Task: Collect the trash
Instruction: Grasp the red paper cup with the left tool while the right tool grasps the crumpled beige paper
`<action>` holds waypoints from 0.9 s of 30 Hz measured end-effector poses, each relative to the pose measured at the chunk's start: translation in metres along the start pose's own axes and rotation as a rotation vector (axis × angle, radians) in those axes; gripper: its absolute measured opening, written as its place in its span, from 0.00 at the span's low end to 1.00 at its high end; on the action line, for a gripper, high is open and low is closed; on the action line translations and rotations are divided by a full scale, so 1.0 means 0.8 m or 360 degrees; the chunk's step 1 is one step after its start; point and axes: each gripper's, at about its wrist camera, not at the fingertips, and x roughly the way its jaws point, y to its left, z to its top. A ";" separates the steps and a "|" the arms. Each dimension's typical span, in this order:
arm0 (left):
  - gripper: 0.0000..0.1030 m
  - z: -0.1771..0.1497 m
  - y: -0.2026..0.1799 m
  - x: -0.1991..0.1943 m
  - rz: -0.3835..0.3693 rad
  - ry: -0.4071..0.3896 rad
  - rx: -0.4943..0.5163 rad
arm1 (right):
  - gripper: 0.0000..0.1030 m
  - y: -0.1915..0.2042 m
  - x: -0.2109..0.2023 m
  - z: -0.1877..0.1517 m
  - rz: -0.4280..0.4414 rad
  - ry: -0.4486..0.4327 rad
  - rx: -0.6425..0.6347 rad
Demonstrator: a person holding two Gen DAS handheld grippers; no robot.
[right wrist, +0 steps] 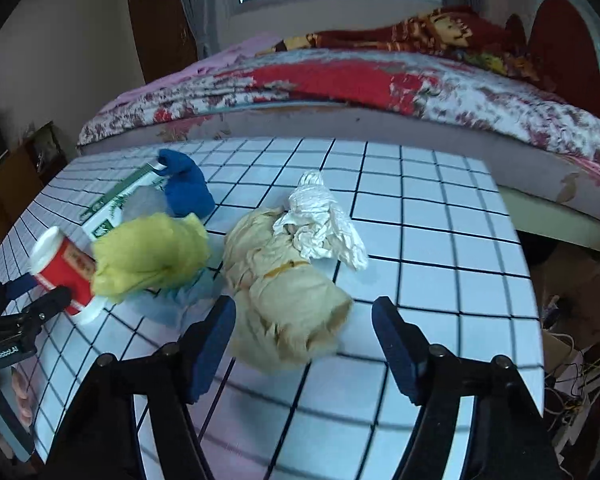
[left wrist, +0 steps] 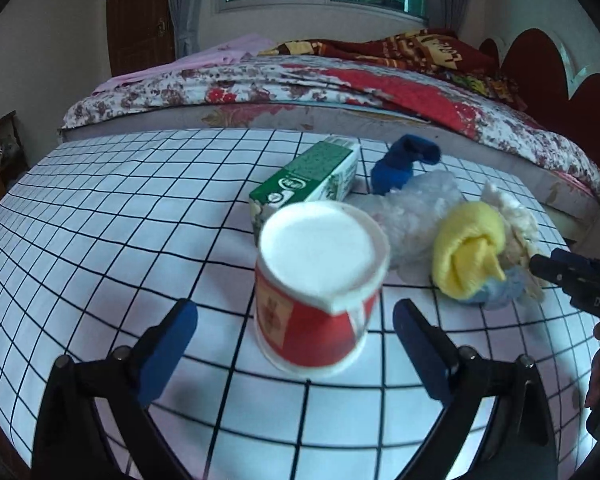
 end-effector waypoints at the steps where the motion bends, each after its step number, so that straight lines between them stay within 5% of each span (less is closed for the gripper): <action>1: 0.95 0.001 0.000 0.003 -0.0002 0.0009 0.0000 | 0.70 0.002 0.007 0.001 0.0005 0.0019 -0.0013; 7: 0.87 0.005 0.000 0.025 0.0007 0.0074 0.0021 | 0.56 0.001 0.028 0.005 0.0060 0.0072 0.0009; 9: 0.76 0.005 -0.003 0.028 -0.0017 0.0096 0.0032 | 0.46 0.004 0.029 0.004 0.0064 0.0084 -0.0016; 10: 0.62 0.005 -0.003 0.028 -0.0032 0.0099 0.0033 | 0.43 0.006 0.028 0.004 0.0058 0.0082 -0.0029; 13: 0.55 0.001 -0.011 0.021 -0.0045 0.0095 0.0080 | 0.32 0.005 0.026 0.001 0.0071 0.0085 -0.0028; 18: 0.53 -0.015 -0.023 -0.012 -0.0081 0.0034 0.0150 | 0.23 0.002 -0.009 -0.017 0.0077 0.0004 0.0004; 21: 0.53 -0.027 -0.031 -0.035 -0.0106 -0.0001 0.0160 | 0.23 -0.002 -0.034 -0.028 0.0203 -0.0032 0.0079; 27: 0.53 -0.048 -0.047 -0.078 -0.0128 -0.0069 0.0205 | 0.23 0.008 -0.084 -0.057 0.0135 -0.0113 0.0054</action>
